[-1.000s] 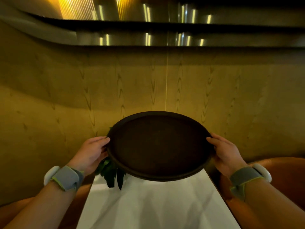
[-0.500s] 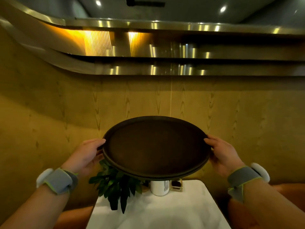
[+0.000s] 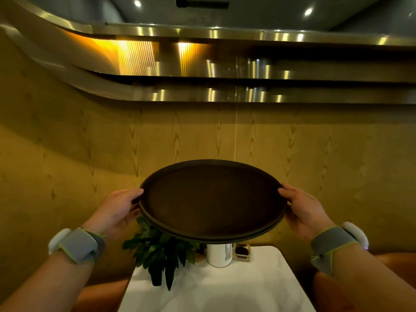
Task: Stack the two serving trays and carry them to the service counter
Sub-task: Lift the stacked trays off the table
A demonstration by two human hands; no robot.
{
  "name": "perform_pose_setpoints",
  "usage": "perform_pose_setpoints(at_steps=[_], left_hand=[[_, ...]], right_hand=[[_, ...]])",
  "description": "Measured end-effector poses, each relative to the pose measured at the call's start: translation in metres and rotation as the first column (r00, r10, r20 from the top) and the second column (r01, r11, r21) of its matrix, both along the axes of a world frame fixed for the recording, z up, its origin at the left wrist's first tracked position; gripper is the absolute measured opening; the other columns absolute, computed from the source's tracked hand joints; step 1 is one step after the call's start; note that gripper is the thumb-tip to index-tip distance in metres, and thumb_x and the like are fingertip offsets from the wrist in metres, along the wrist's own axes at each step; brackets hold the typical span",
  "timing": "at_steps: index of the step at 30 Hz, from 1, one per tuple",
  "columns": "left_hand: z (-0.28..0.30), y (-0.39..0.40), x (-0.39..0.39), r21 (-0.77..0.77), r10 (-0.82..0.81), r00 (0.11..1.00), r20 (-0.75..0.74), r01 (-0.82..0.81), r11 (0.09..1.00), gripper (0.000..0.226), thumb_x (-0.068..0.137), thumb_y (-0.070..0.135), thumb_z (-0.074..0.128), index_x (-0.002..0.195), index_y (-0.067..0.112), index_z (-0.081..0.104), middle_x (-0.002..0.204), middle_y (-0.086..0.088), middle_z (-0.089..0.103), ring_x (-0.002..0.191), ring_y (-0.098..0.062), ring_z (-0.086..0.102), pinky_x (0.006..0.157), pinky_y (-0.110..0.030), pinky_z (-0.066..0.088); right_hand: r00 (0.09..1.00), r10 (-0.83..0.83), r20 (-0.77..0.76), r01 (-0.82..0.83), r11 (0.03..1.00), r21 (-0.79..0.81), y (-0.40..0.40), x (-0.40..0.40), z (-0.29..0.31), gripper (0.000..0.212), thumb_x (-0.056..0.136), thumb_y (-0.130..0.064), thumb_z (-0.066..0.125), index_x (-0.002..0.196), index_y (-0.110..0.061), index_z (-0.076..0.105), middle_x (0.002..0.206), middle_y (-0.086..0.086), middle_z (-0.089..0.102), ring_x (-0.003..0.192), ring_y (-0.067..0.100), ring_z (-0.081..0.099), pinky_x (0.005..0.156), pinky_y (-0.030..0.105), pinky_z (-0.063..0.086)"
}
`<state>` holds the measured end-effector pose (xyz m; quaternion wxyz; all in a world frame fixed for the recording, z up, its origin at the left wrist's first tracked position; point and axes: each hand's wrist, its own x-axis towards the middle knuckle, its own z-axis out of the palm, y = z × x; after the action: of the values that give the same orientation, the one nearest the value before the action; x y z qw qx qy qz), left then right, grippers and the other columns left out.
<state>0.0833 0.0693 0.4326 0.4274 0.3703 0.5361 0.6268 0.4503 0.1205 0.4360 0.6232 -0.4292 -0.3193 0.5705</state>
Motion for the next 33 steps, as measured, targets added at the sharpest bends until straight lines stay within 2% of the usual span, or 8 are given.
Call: perform_pose_setpoints(at_steps=[4, 7, 13, 17, 22, 28, 31, 33], left_hand=[[-0.004, 0.004, -0.005, 0.002, 0.003, 1.0, 0.004, -0.003, 1.0, 0.018, 0.092, 0.016, 0.052, 0.091, 0.004, 0.065, 0.067, -0.005, 0.068, 0.069, -0.018, 0.063, 0.047, -0.023, 0.054], [-0.007, 0.004, -0.011, 0.001, -0.007, 1.0, 0.017, 0.007, 1.0, 0.018, 0.093, 0.015, 0.051, 0.09, 0.004, 0.065, 0.066, -0.006, 0.068, 0.061, -0.016, 0.065, 0.045, -0.022, 0.052], [-0.01, 0.0, -0.028, -0.001, -0.008, 0.999, 0.031, 0.008, 1.0, 0.017, 0.092, 0.015, 0.051, 0.091, 0.004, 0.064, 0.058, -0.003, 0.069, 0.053, -0.012, 0.066, 0.045, -0.022, 0.053], [-0.016, -0.013, -0.045, -0.018, 0.01, 0.999, 0.036, -0.01, 1.0, 0.016, 0.092, 0.015, 0.052, 0.09, 0.006, 0.065, 0.065, -0.005, 0.071, 0.061, -0.015, 0.066, 0.048, -0.023, 0.054], [-0.024, -0.045, -0.074, -0.023, 0.127, 0.991, 0.031, -0.126, 0.992, 0.014, 0.091, 0.012, 0.052, 0.092, 0.005, 0.065, 0.075, -0.007, 0.069, 0.071, -0.019, 0.063, 0.048, -0.022, 0.055], [-0.023, -0.078, -0.094, -0.074, 0.211, 0.977, -0.023, -0.212, 0.974, 0.016, 0.092, 0.013, 0.051, 0.098, 0.005, 0.064, 0.093, -0.011, 0.066, 0.082, -0.022, 0.062, 0.064, -0.031, 0.054], [-0.024, -0.097, -0.1, -0.074, 0.281, 0.959, -0.036, -0.283, 0.956, 0.016, 0.093, 0.013, 0.05, 0.092, 0.005, 0.064, 0.089, -0.01, 0.066, 0.08, -0.021, 0.062, 0.052, -0.025, 0.055], [-0.026, -0.108, -0.099, -0.073, 0.315, 0.949, -0.033, -0.316, 0.946, 0.016, 0.093, 0.013, 0.05, 0.091, 0.006, 0.065, 0.087, -0.009, 0.067, 0.079, -0.02, 0.061, 0.047, -0.022, 0.053]], right_hand=[[1.0, -0.001, -0.003, 0.001, 1.0, -0.001, 0.001, -0.003, 0.0, 0.036, 0.092, -0.001, 0.055, 0.126, -0.007, 0.061, 0.107, 0.006, 0.064, 0.099, 0.024, 0.064, 0.076, 0.036, 0.056], [1.0, 0.005, 0.002, -0.005, 1.0, -0.003, 0.002, -0.008, -0.002, 0.036, 0.092, -0.001, 0.055, 0.127, -0.007, 0.061, 0.105, 0.005, 0.064, 0.1, 0.024, 0.063, 0.08, 0.037, 0.055], [1.0, 0.023, 0.005, -0.023, 1.0, -0.002, 0.001, -0.023, -0.005, 0.037, 0.093, -0.002, 0.054, 0.129, -0.007, 0.059, 0.119, 0.01, 0.063, 0.103, 0.025, 0.063, 0.075, 0.035, 0.055], [0.998, 0.059, 0.006, -0.059, 0.998, -0.011, -0.001, -0.039, -0.011, 0.037, 0.093, -0.002, 0.052, 0.129, -0.007, 0.059, 0.119, 0.01, 0.064, 0.105, 0.026, 0.063, 0.081, 0.036, 0.055], [0.992, 0.128, 0.023, -0.126, 0.99, -0.055, -0.004, -0.079, -0.024, 0.038, 0.094, -0.002, 0.051, 0.13, -0.008, 0.059, 0.124, 0.011, 0.064, 0.104, 0.025, 0.063, 0.077, 0.035, 0.055], [0.963, 0.268, -0.017, -0.269, 0.962, -0.057, -0.006, -0.109, -0.033, 0.041, 0.095, 0.0, 0.047, 0.135, -0.005, 0.053, 0.129, 0.014, 0.06, 0.112, 0.027, 0.06, 0.096, 0.041, 0.049], [0.943, 0.333, 0.004, -0.332, 0.941, -0.059, -0.008, -0.124, -0.038, 0.041, 0.096, -0.002, 0.046, 0.136, -0.005, 0.052, 0.122, 0.012, 0.062, 0.102, 0.023, 0.061, 0.091, 0.039, 0.051], [0.934, 0.357, 0.015, -0.355, 0.932, -0.073, -0.006, -0.129, -0.039, 0.041, 0.096, -0.003, 0.047, 0.137, -0.006, 0.051, 0.116, 0.01, 0.063, 0.095, 0.021, 0.061, 0.094, 0.041, 0.05]])
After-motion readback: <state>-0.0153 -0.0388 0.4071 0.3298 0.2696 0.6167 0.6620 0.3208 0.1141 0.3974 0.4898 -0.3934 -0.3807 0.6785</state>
